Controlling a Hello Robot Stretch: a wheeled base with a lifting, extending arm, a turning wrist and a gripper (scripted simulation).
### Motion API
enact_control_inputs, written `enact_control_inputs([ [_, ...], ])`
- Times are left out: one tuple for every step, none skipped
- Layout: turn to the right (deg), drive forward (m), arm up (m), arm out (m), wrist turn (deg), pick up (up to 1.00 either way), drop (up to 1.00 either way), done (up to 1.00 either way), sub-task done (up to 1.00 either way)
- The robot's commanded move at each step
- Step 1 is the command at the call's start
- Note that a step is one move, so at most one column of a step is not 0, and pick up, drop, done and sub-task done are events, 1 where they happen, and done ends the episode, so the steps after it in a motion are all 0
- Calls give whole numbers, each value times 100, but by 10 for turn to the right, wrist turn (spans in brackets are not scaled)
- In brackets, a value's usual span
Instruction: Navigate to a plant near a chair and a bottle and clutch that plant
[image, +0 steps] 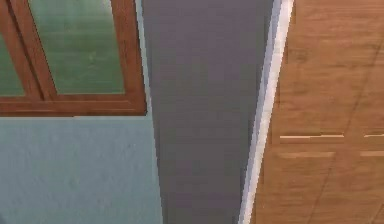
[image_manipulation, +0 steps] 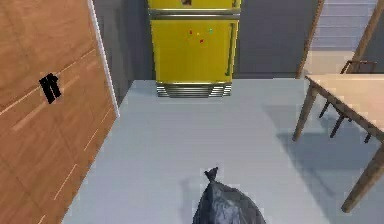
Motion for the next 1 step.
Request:
enact_control_inputs([
  [450, 0, 0, 0, 0, 0, 0, 0, 0],
])
